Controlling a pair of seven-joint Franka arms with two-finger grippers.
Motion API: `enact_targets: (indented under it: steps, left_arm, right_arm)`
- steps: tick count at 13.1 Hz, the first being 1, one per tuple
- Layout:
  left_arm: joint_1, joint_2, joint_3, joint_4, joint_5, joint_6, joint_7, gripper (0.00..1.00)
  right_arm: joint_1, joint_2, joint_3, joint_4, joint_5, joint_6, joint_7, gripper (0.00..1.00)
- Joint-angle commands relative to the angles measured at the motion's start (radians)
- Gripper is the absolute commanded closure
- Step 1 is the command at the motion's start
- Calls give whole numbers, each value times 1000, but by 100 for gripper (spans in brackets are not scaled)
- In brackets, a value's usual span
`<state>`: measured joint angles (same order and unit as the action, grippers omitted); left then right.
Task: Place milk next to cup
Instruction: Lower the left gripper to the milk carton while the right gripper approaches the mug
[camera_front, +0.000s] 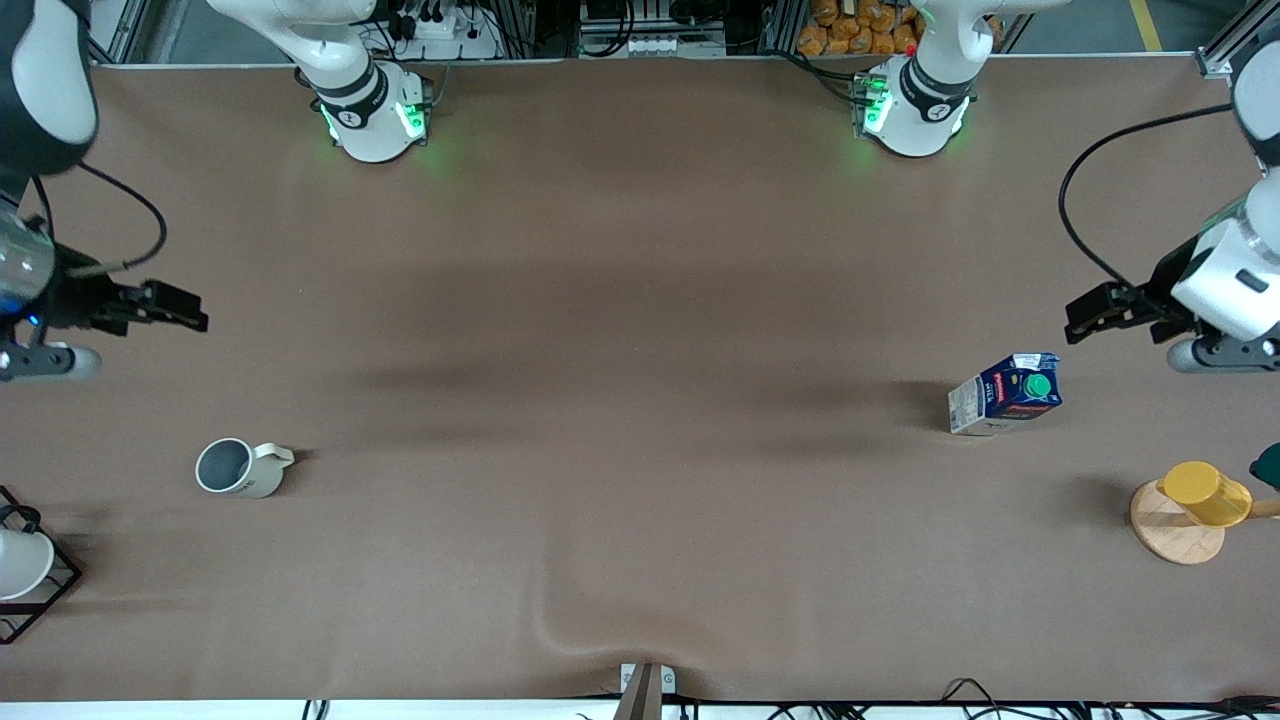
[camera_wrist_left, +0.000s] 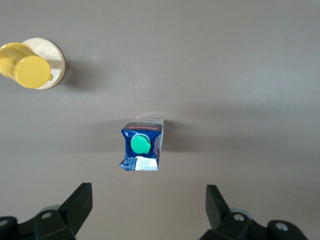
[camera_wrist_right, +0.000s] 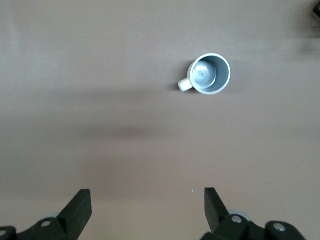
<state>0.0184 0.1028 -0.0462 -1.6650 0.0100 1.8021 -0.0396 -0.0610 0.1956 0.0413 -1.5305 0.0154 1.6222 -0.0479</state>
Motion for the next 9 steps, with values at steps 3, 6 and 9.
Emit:
enact_targets:
  steps: [3, 6, 9]
  left_arm:
    - [17, 18, -3, -150, 2, 190, 3, 0]
    - [23, 61, -3, -199, 4, 267, 13, 0]
    - [25, 101, -3, -211, 4, 270, 15, 0]
  right_arm:
    - [-6, 174, -3, 27, -1, 67, -15, 0]
    - [-17, 287, -3, 39, 1, 125, -17, 0]
    - [-20, 369, -6, 38, -5, 263, -12, 0]
